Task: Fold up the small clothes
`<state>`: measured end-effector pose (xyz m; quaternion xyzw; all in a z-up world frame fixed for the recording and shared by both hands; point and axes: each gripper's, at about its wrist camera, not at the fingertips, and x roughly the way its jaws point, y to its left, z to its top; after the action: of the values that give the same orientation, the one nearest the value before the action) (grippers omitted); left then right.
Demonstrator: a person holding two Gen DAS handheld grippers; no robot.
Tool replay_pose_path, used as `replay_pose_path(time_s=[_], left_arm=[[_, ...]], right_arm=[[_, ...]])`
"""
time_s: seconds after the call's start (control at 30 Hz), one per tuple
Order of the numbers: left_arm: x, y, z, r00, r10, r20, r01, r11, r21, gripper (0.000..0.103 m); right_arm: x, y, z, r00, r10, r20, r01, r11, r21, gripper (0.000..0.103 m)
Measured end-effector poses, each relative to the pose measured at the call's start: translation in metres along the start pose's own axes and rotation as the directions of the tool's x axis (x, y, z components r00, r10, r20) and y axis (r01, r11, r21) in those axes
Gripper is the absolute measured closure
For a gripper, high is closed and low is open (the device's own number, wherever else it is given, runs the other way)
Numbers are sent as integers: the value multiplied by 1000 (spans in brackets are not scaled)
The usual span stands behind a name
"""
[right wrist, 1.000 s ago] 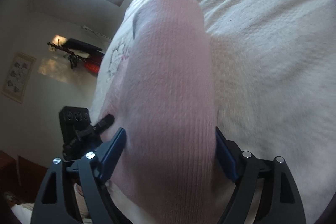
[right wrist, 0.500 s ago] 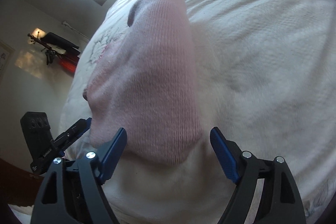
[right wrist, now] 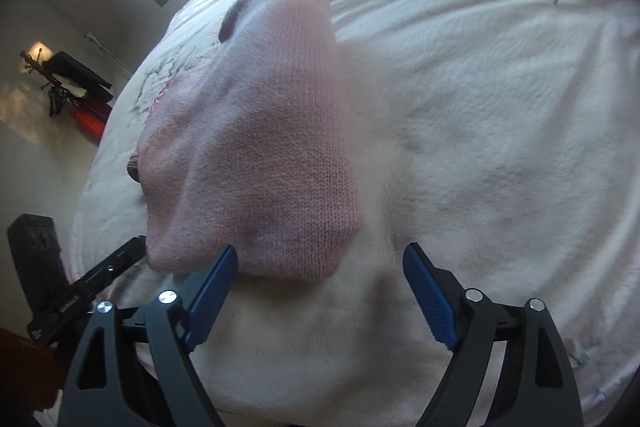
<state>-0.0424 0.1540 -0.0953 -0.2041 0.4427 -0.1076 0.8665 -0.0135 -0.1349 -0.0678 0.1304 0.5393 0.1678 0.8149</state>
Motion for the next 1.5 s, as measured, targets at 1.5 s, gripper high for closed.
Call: replay_pose_path(time_s=[1.5], left_arm=[[-147, -58, -32, 951, 226, 213, -241, 969, 50, 8]], right_arm=[[-125, 134, -57, 892, -342, 294, 395, 908, -140, 4]])
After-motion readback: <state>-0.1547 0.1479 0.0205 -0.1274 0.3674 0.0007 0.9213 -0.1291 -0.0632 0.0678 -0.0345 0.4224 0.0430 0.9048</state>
